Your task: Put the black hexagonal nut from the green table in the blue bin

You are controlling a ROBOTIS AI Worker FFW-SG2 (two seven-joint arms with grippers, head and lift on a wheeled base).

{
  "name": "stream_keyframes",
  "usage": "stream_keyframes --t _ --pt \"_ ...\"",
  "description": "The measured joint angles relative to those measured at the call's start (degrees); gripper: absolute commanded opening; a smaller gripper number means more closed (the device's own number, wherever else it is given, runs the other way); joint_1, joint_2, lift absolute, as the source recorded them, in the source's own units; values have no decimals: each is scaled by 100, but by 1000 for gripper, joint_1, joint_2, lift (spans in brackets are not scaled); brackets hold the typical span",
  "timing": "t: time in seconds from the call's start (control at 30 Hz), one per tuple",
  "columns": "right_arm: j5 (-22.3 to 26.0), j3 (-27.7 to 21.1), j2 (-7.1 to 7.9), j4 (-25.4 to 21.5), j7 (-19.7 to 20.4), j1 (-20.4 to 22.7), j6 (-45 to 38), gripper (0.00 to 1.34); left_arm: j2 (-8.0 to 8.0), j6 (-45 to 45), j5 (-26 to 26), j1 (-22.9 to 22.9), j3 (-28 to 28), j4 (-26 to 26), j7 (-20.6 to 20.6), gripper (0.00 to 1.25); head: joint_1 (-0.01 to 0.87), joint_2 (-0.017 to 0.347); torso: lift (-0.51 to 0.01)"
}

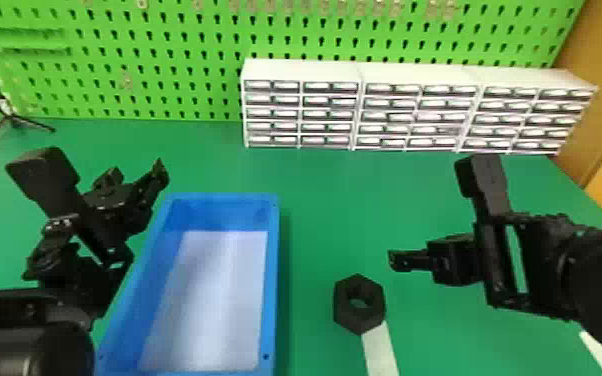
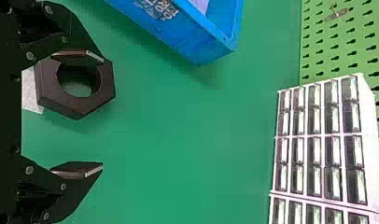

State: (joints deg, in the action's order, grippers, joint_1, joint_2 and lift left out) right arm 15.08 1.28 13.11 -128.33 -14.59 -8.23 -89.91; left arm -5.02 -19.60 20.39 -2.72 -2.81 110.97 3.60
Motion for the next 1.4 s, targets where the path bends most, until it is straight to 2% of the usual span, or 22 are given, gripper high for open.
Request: stream_keyframes --t 0.47,0.7,1.07,1.4 --pt "19 92 19 338 1 -142 0 871 1 -24 0 23 19 -5 0 747 692 8 -97" --pt "-128 169 16 569 3 -250 0 871 1 -54 -7 44 34 -9 0 747 692 8 -97" --pt "-276 271 -81 1006 1 -360 0 871 1 -62 -14 78 67 -39 0 747 692 8 -97" --pt "-292 606 -116 1510 0 -585 0 871 1 -62 5 108 94 -69 0 747 692 8 -97"
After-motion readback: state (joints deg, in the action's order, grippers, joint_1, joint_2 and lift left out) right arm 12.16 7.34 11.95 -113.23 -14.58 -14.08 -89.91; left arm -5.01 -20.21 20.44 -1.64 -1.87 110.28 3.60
